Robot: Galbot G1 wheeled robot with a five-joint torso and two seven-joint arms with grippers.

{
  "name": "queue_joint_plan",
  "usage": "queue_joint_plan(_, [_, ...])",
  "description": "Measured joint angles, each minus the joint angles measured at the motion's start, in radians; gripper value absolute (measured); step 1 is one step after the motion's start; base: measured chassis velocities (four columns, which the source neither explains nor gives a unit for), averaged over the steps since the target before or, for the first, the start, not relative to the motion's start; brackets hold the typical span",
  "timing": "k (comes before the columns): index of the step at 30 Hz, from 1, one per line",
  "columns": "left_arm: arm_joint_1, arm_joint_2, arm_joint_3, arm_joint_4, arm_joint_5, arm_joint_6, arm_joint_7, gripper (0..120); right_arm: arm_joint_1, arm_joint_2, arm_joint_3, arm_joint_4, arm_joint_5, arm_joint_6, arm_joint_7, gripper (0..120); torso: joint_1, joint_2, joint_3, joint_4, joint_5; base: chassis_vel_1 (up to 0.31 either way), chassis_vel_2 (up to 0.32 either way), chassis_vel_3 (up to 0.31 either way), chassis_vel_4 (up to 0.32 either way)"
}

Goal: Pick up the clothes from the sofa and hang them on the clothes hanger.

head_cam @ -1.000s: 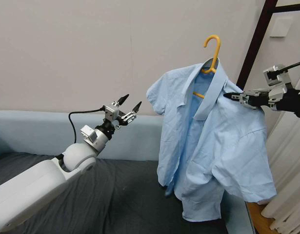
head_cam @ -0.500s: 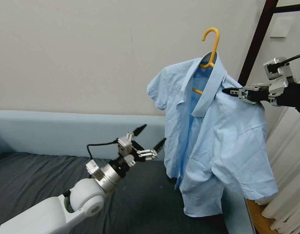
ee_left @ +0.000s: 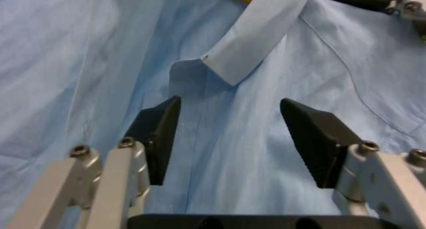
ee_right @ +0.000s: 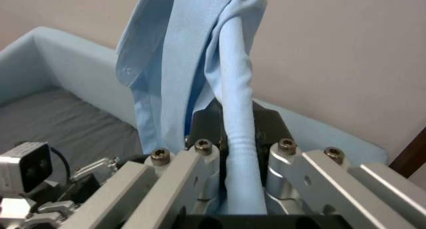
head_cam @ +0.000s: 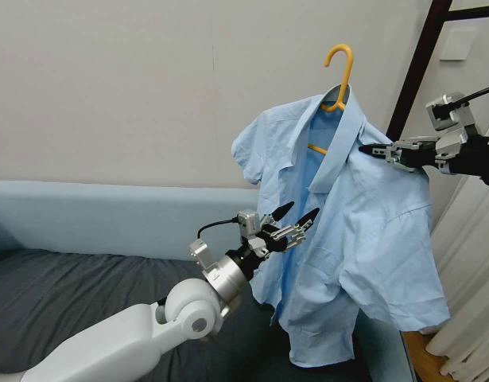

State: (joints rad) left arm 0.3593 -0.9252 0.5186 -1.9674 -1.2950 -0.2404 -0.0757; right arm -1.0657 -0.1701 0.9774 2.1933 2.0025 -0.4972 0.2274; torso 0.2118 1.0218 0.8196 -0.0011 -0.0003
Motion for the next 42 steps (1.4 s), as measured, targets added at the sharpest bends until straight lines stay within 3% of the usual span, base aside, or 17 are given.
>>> queue_joint_plan(2, [-0.021,-0.029,0.007,0.037,0.016,0.004,-0.007,50,-0.002,0.000,-0.001,0.000,-0.006,-0.001,-0.001,7,0.000,0.000,0.000,0.0000,-0.0002,0.000,0.000,0.000,0.000])
queue_joint_plan(15, [-0.152,-0.094,0.080,0.216,0.161,-0.007,0.010,51,-0.007,0.003,-0.004,-0.003,-0.020,0.000,-0.011,7,0.000,0.000,0.000,0.0000,-0.0002,0.000,0.000,0.000,0.000])
queue_joint_plan(19, [-0.187,-0.113,0.103,0.247,0.195,-0.031,0.020,42,-0.008,0.007,-0.007,-0.003,-0.028,0.000,-0.014,7,0.000,0.000,0.000,-0.0002,-0.0002,0.000,0.000,0.000,0.000])
queue_joint_plan(31, [-0.193,-0.084,0.118,0.226,0.217,-0.055,0.020,0,-0.011,0.006,-0.013,-0.003,-0.037,0.001,-0.017,7,0.000,0.000,0.000,0.0000,-0.0003,0.000,0.000,0.000,0.000])
queue_joint_plan(42, [-0.252,-0.028,0.087,0.178,0.285,-0.029,-0.008,0,-0.014,0.008,-0.060,-0.024,-0.106,0.001,-0.034,7,0.000,0.000,0.000,0.0000,-0.0003,0.000,0.000,0.000,0.000])
